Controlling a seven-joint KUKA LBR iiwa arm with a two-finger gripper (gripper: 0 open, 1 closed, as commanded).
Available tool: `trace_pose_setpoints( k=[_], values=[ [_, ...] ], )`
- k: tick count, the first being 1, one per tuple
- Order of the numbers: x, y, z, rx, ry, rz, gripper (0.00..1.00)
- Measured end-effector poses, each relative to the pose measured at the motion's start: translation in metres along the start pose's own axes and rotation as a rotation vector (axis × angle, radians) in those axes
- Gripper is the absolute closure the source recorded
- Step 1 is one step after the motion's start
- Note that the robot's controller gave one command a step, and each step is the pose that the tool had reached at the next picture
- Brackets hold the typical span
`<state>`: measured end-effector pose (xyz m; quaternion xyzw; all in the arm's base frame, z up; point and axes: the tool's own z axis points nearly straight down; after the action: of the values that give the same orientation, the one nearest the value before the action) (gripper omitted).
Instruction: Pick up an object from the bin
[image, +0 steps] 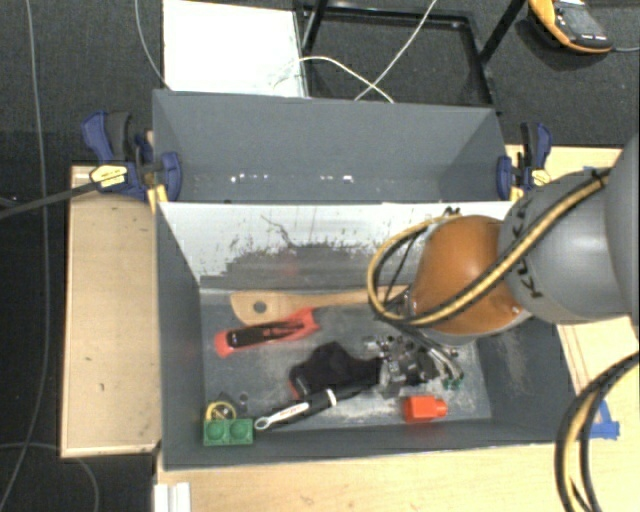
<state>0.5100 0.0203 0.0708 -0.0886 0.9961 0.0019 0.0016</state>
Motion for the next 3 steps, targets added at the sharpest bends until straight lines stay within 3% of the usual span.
trace_pose_setpoints(
  k=[3],
  values=[
    [-0.001, 0.0, -0.059, 0.0, -0.005, 0.005, 1.0]
  ],
)
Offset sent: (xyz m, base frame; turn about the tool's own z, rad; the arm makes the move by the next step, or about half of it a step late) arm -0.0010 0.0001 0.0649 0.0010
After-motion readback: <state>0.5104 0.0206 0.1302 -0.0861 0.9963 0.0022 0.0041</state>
